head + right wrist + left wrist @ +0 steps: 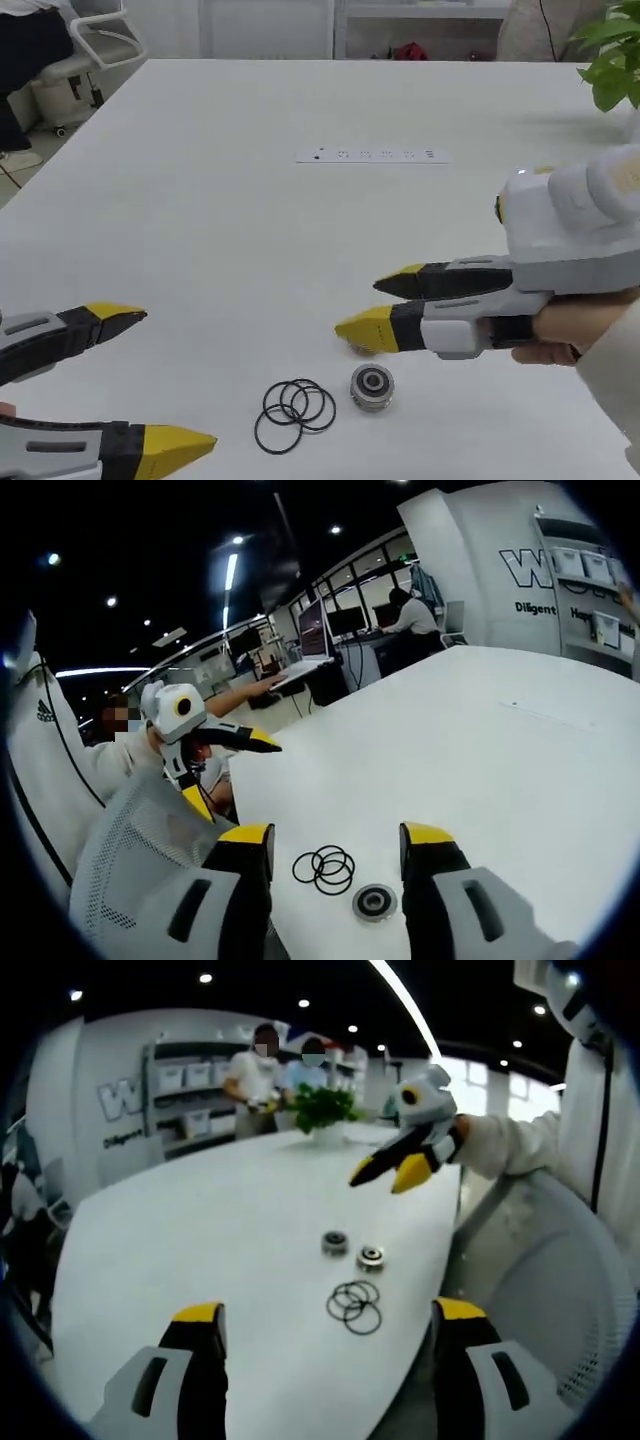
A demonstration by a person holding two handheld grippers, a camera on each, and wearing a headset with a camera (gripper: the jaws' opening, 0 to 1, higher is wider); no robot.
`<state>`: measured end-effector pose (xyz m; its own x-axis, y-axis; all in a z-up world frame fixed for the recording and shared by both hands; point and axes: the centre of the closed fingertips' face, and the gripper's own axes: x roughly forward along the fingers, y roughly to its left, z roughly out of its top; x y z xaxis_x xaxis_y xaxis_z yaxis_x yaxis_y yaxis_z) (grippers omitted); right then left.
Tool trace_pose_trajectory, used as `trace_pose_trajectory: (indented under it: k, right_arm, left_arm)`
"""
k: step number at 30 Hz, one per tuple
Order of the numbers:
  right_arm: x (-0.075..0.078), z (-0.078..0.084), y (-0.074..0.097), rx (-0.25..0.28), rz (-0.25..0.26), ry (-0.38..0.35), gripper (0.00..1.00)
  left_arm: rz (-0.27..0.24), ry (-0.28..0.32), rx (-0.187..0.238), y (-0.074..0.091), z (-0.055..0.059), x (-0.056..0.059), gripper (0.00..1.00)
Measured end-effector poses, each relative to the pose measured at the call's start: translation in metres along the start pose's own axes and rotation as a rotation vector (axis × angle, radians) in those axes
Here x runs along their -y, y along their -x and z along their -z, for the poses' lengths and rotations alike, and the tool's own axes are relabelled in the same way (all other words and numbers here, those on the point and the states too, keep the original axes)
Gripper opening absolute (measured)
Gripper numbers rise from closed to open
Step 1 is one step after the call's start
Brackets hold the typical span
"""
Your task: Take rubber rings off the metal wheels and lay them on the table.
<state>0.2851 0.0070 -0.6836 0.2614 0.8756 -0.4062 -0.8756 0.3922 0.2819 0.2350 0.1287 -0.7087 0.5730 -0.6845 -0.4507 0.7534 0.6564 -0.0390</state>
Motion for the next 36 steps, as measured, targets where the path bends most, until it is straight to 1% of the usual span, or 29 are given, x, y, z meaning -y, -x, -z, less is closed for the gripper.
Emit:
trace_pose_trajectory:
  k: [3, 6, 8, 10, 13, 17, 22, 25, 30, 32, 34, 36]
  right_arm:
    - [-0.005, -0.012, 0.009, 0.027, 0.008, 0.027, 0.52]
    - [-0.009, -0.018, 0.016, 0.038, 0.003, 0.041, 0.54]
    - [-0.014, -0.020, 0.020, 0.033, -0.009, 0.054, 0.55]
    - [-0.018, -0.019, 0.025, 0.022, -0.019, 0.072, 0.59]
    - [-0.022, -0.020, 0.032, 0.013, -0.015, 0.118, 0.64]
    - [-0.023, -0.020, 0.045, 0.011, -0.013, 0.149, 0.69]
    - [-0.014, -0.014, 0.058, 0.026, 0.004, 0.147, 0.74]
    - [-0.005, -0.005, 0.070, 0.026, 0.031, 0.139, 0.77]
    - [0.009, 0.009, 0.089, 0.045, 0.076, 0.087, 0.81]
    - [0.014, 0.013, 0.094, 0.050, 0.092, 0.071, 0.82]
    - [0.021, 0.023, 0.101, 0.047, 0.117, 0.041, 0.84]
    - [0.025, 0.033, 0.105, 0.032, 0.130, 0.016, 0.87]
  left_arm:
    - [0.000, 0.000, 0.005, 0.000, -0.002, 0.001, 0.86]
    - [0.001, -0.005, 0.006, 0.000, -0.004, 0.003, 0.87]
    - [0.003, -0.007, 0.011, 0.001, -0.006, 0.004, 0.88]
    - [0.004, -0.006, 0.014, 0.001, -0.007, 0.005, 0.89]
    - [0.003, 0.000, 0.016, 0.002, -0.007, 0.006, 0.90]
    - [0.001, 0.020, 0.020, 0.005, -0.007, 0.007, 0.95]
    - [-0.006, 0.039, 0.031, 0.007, -0.006, 0.008, 0.98]
    - [-0.004, 0.053, 0.033, 0.007, -0.005, 0.009, 1.00]
    - [-0.006, 0.064, 0.030, 0.007, -0.002, 0.010, 1.00]
    - [-0.008, 0.065, 0.029, 0.007, -0.001, 0.009, 1.00]
    - [-0.011, 0.071, 0.027, 0.008, 0.000, 0.008, 1.00]
    - [-0.013, 0.073, 0.024, 0.008, 0.001, 0.007, 1.00]
